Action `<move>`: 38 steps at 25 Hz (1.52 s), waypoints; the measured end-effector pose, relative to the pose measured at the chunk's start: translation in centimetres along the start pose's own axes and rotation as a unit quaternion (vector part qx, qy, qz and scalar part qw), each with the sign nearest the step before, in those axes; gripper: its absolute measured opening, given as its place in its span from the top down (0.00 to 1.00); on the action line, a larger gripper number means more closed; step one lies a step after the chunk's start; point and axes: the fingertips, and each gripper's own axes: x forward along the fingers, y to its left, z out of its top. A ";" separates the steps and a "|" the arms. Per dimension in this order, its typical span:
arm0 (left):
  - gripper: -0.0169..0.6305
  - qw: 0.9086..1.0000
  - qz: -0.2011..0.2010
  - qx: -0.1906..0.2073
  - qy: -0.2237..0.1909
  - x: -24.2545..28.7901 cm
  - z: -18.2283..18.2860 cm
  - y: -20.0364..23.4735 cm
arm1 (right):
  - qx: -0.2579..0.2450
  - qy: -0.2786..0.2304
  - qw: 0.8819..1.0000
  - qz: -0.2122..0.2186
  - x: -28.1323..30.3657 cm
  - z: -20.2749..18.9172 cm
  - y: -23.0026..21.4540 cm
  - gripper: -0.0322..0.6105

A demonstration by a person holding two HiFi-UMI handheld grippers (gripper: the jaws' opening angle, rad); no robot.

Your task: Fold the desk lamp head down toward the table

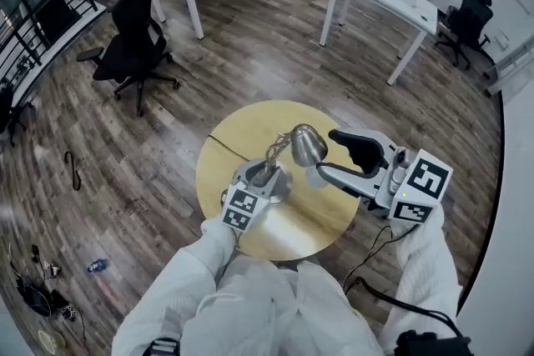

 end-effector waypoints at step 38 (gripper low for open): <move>0.79 1.000 0.006 -0.016 0.005 0.0 -0.3 -0.2 | 0.015 0.128 0.991 -0.032 -5.6 -17.0 3.1 0.58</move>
